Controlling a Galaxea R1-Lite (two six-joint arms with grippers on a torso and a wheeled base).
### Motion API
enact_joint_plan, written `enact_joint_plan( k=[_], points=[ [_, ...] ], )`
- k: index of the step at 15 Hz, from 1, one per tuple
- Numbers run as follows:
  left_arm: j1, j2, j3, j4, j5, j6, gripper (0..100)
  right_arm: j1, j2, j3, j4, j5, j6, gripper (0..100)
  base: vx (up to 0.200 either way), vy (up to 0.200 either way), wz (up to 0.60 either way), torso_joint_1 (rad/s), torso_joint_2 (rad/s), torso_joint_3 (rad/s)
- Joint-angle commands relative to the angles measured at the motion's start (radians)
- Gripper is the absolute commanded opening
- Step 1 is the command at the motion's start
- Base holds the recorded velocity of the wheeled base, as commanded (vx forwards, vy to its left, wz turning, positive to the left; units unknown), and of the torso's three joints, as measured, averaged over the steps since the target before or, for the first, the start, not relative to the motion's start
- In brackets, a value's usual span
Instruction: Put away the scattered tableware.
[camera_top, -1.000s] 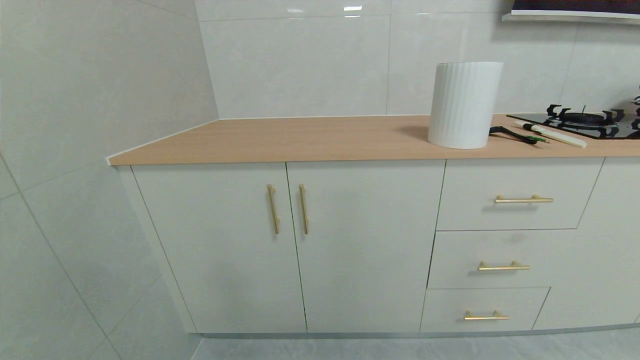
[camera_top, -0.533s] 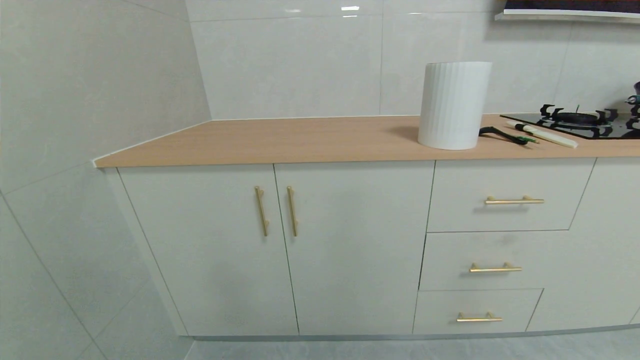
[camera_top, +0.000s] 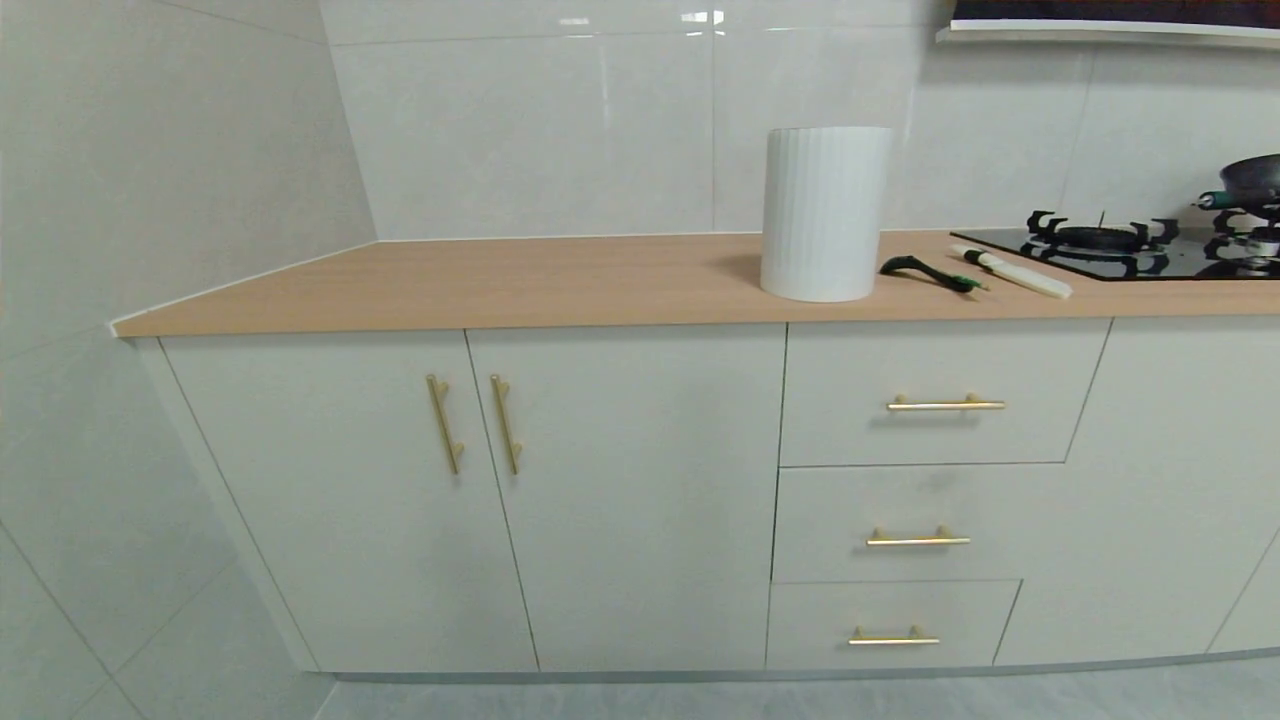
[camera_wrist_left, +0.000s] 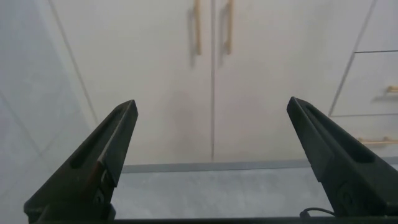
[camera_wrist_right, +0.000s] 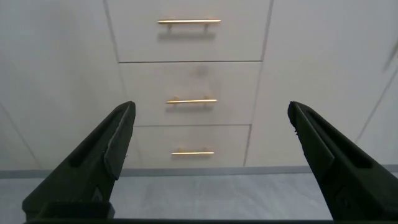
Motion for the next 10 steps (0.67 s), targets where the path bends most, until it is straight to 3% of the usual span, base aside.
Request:
enact_joint_plan(
  k=[1, 2, 9, 10],
  points=[
    [0.000, 0.000, 0.000, 0.000, 0.001, -0.001, 100, 0.000, 0.002, 0.000, 0.000, 0.001, 0.001, 100, 0.000, -0.200, 0.00, -0.002, 0.00, 0.002],
    [0.000, 0.000, 0.000, 0.000, 0.001, -0.001, 100, 0.000, 0.002, -0.002, 0.000, 0.000, 0.001, 100, 0.000, -0.200, 0.00, 0.002, 0.01, -0.002],
    [0.000, 0.000, 0.000, 0.001, 0.001, -0.001, 100, 0.000, 0.002, 0.000, 0.000, 0.000, 0.002, 100, 0.000, 0.000, 0.00, 0.000, 0.00, 0.000],
    [0.000, 0.000, 0.000, 0.000, 0.001, -0.001, 100, 0.000, 0.002, 0.000, 0.000, 0.001, 0.002, 100, 0.200, 0.000, 0.00, 0.002, 0.00, -0.002]
  ],
)
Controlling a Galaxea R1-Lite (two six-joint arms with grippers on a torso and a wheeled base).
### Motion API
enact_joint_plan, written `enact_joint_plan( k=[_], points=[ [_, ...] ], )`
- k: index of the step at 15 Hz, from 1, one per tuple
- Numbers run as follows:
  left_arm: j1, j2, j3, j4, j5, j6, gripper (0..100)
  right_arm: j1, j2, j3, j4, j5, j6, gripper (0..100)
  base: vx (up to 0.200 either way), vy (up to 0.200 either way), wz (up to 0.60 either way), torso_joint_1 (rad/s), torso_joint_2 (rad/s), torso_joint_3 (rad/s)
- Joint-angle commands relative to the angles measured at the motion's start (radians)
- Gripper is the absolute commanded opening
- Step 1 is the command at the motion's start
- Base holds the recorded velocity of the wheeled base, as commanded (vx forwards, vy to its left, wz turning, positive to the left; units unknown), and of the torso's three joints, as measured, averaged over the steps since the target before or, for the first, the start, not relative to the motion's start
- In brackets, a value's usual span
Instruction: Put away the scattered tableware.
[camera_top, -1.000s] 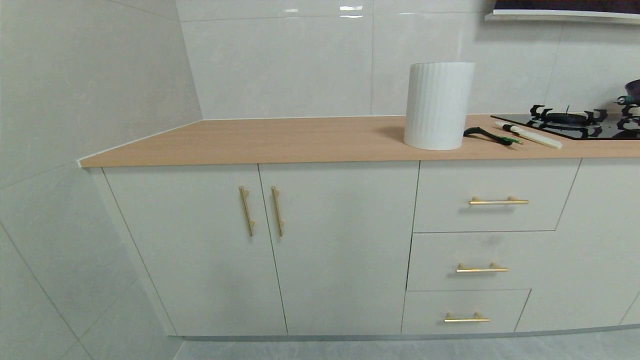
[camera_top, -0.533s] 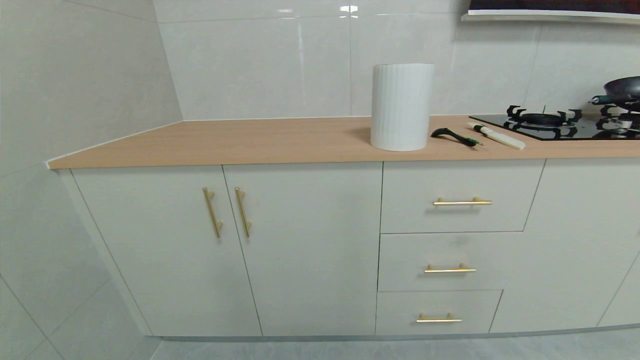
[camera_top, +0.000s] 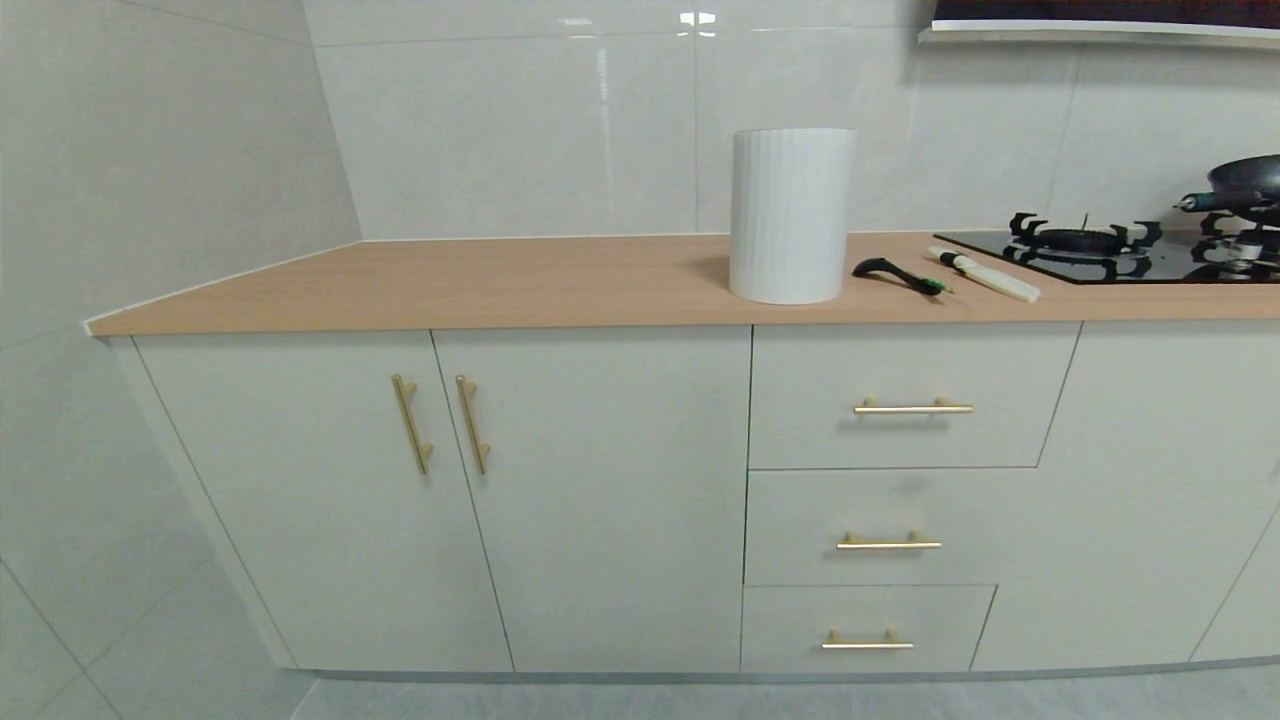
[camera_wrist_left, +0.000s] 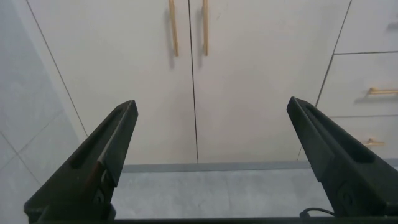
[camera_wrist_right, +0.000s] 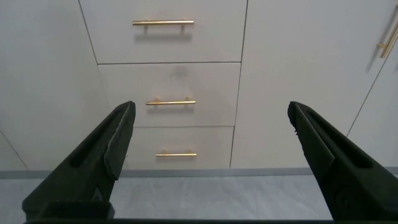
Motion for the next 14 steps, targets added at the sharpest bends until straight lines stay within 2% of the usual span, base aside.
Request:
enact_joint_plan(
  k=[1, 5, 14],
  points=[
    [0.001, 0.000, 0.000, 0.000, 0.000, 0.000, 100, 0.001, 0.002, 0.000, 0.000, 0.000, 0.000, 100, 0.200, 0.000, 0.00, 0.002, 0.01, 0.012],
    [0.001, 0.000, 0.000, 0.000, 0.000, 0.000, 100, 0.001, 0.002, 0.000, 0.000, 0.001, 0.000, 100, 0.200, 0.000, 0.00, 0.000, 0.00, 0.002],
    [0.001, 0.000, 0.000, 0.000, 0.000, -0.001, 100, 0.001, 0.002, 0.000, 0.000, -0.002, 0.007, 100, 0.000, 0.000, 0.00, 0.000, 0.00, 0.000]
  ],
)
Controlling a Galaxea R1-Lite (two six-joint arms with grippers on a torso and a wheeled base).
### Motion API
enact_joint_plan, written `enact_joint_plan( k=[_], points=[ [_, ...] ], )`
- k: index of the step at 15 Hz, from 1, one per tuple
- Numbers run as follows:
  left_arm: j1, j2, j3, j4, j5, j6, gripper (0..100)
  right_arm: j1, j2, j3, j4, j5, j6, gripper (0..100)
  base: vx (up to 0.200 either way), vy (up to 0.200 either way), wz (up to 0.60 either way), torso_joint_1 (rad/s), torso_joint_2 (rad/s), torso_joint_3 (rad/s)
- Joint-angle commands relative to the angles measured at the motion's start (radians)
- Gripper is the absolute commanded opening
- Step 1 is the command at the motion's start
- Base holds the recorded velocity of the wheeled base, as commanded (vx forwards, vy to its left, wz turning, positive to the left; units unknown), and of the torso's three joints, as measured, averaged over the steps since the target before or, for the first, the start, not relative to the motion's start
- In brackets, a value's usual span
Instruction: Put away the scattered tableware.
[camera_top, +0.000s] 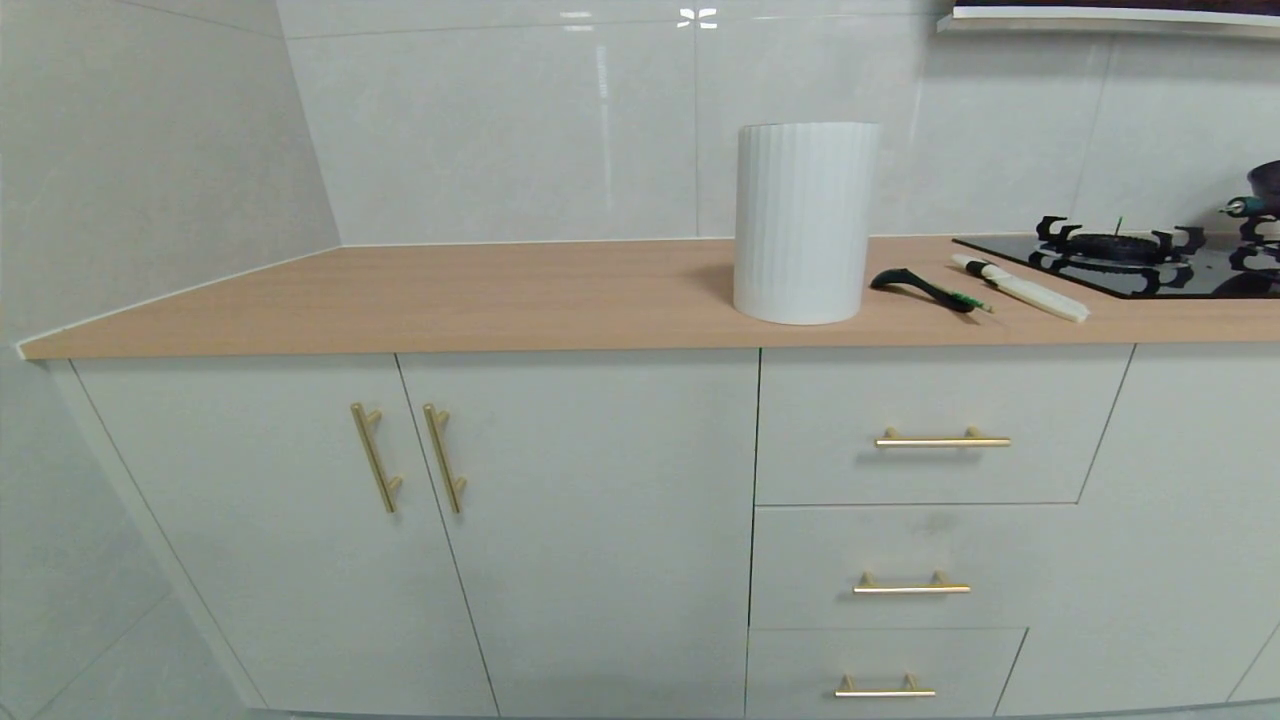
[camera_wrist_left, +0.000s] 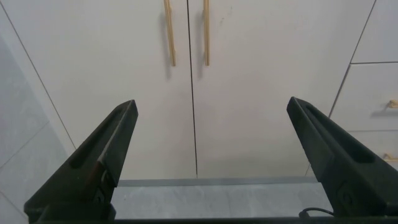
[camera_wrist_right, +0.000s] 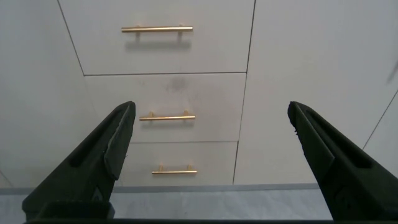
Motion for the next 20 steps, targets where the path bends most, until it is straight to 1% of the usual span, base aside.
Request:
enact_joint_plan(
  k=[1, 3, 4, 5, 6, 9, 10, 13, 15, 16, 17, 19, 20],
  points=[
    [0.000, 0.000, 0.000, 0.000, 0.000, 0.000, 100, 0.001, 0.002, 0.000, 0.000, 0.001, -0.002, 100, 0.000, 0.000, 0.00, 0.000, 0.00, 0.000],
    [0.000, 0.000, 0.000, 0.000, 0.000, 0.000, 100, 0.001, 0.002, 0.000, 0.000, 0.002, -0.005, 100, 0.000, 0.000, 0.00, 0.000, 0.00, 0.000],
    [0.000, 0.000, 0.000, 0.000, 0.000, 0.001, 100, 0.004, 0.018, -0.037, -0.006, 0.013, 0.002, 100, 0.000, 0.000, 0.00, 0.000, 0.00, 0.000],
    [0.000, 0.000, 0.000, 0.000, 0.000, 0.000, 100, 0.027, 0.094, -0.166, -0.008, 0.045, 0.060, 100, 0.000, 0.000, 0.00, 0.000, 0.00, 0.000],
    [0.000, 0.000, 0.000, 0.000, 0.000, 0.000, 100, 0.059, 0.186, -0.235, 0.007, 0.066, 0.114, 100, 0.000, 0.000, 0.00, 0.000, 0.00, 0.000],
    [0.000, 0.000, 0.000, 0.001, 0.000, 0.000, 100, 0.162, 0.514, -0.276, 0.000, 0.093, 0.101, 100, 0.000, 0.000, 0.00, 0.000, 0.00, 0.000],
    [0.000, 0.000, 0.000, 0.000, 0.000, 0.000, 100, 0.180, 0.617, -0.291, -0.006, 0.094, 0.100, 100, 0.000, 0.000, 0.00, 0.000, 0.00, 0.000],
    [0.000, 0.000, 0.000, 0.000, 0.000, 0.000, 100, 0.185, 0.963, -0.396, -0.057, 0.089, 0.101, 100, 0.000, 0.000, 0.00, 0.000, 0.00, 0.000],
    [0.000, 0.000, 0.000, 0.000, 0.000, 0.000, 100, 0.185, 1.213, -0.482, -0.063, 0.088, 0.101, 100, 0.000, 0.000, 0.00, 0.000, 0.00, 0.000],
    [0.000, 0.000, 0.000, 0.000, 0.000, 0.000, 100, 0.185, 1.308, -0.517, -0.068, 0.089, 0.101, 100, 0.000, 0.000, 0.00, 0.000, 0.00, 0.000],
    [0.000, 0.000, 0.000, 0.000, 0.000, 0.000, 100, 0.185, 1.341, -0.531, -0.069, 0.091, 0.101, 100, 0.000, 0.000, 0.00, 0.000, 0.00, 0.000],
    [0.000, 0.000, 0.000, 0.000, 0.000, 0.000, 100, 0.183, 1.566, -0.614, -0.125, 0.089, 0.101, 100, 0.000, 0.000, 0.00, 0.000, 0.00, 0.000],
    [0.000, 0.000, 0.000, 0.000, 0.000, 0.000, 100, 0.180, 1.635, -0.630, -0.157, 0.088, 0.101, 100, 0.000, 0.000, 0.00, 0.000, 0.00, 0.000]
  ],
)
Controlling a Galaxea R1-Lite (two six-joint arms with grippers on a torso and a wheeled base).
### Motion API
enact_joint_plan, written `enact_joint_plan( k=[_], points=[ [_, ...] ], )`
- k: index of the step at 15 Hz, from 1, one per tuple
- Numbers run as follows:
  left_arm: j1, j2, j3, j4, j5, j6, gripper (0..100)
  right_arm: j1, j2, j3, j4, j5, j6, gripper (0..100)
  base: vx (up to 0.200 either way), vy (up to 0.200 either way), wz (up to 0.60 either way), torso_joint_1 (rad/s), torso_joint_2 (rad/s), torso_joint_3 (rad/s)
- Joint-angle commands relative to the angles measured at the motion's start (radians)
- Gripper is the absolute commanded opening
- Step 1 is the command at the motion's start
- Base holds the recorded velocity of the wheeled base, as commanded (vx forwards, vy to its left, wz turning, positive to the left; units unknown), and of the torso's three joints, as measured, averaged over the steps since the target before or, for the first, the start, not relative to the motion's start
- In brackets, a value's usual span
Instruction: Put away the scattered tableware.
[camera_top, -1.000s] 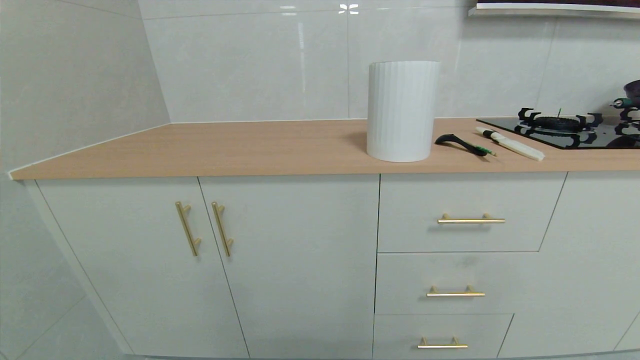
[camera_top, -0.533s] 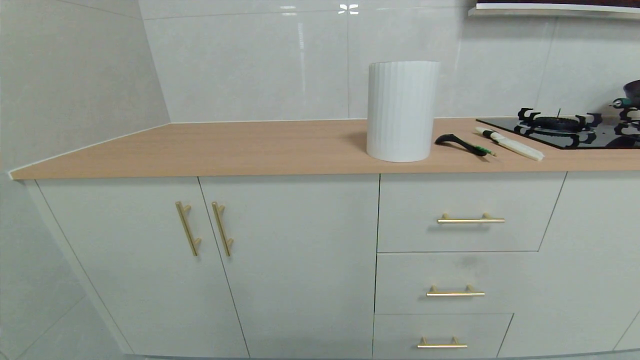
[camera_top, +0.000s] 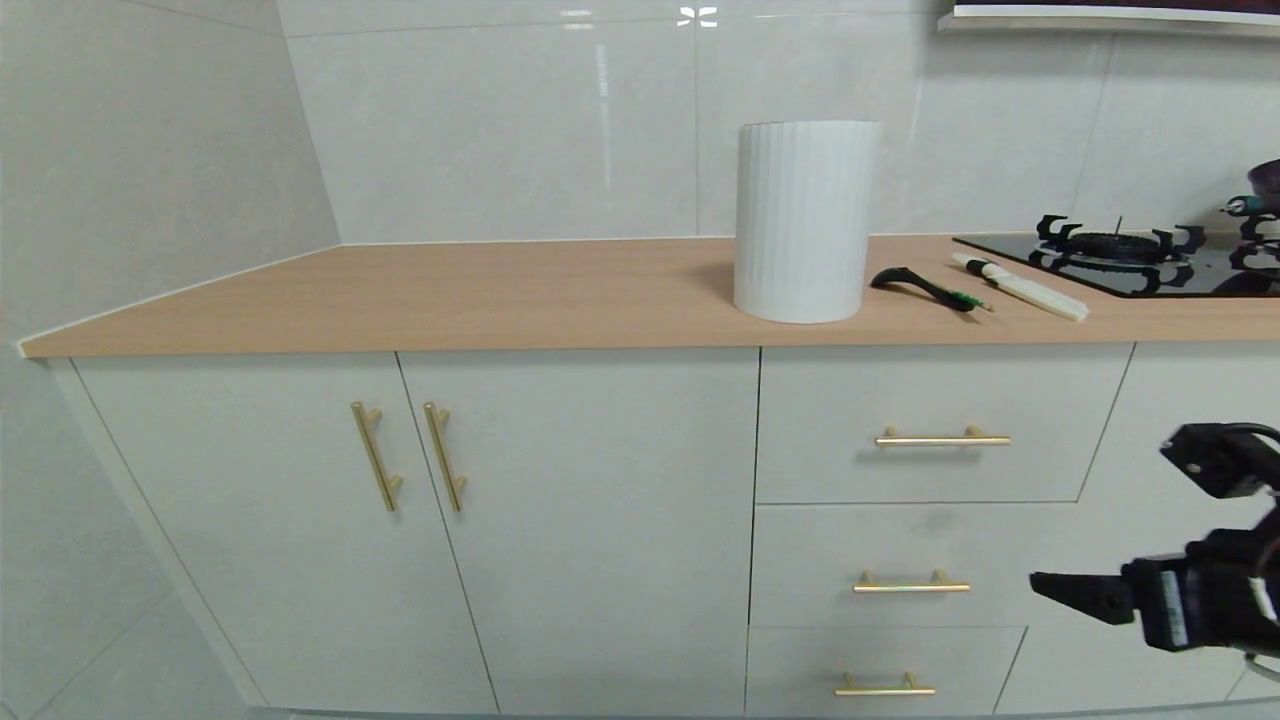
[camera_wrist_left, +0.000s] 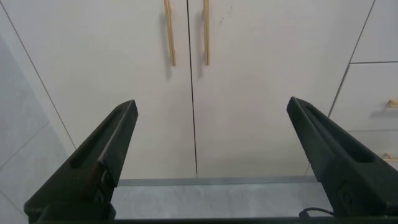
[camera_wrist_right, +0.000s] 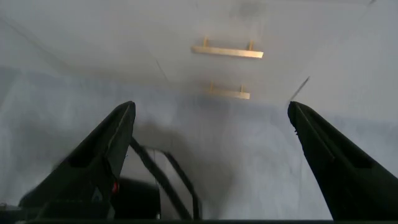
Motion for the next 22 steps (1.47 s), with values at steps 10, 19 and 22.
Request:
enact_joint_plan(
  k=[10, 19, 22],
  points=[
    [0.000, 0.000, 0.000, 0.000, 0.000, 0.000, 100, -0.019, 0.794, -0.104, -0.489, -0.021, 0.007, 100, 0.000, 0.000, 0.00, 0.000, 0.00, 0.000],
    [0.000, 0.000, 0.000, 0.001, 0.000, 0.000, 100, -0.018, 1.063, -0.081, -0.885, -0.142, -0.001, 100, 0.000, 0.000, 0.00, 0.000, 0.00, 0.000],
    [0.000, 0.000, 0.000, 0.000, 0.000, 0.000, 100, -0.019, 1.083, -0.098, -0.922, -0.152, 0.007, 100, 0.000, 0.000, 0.00, 0.000, 0.00, 0.000]
  ],
)
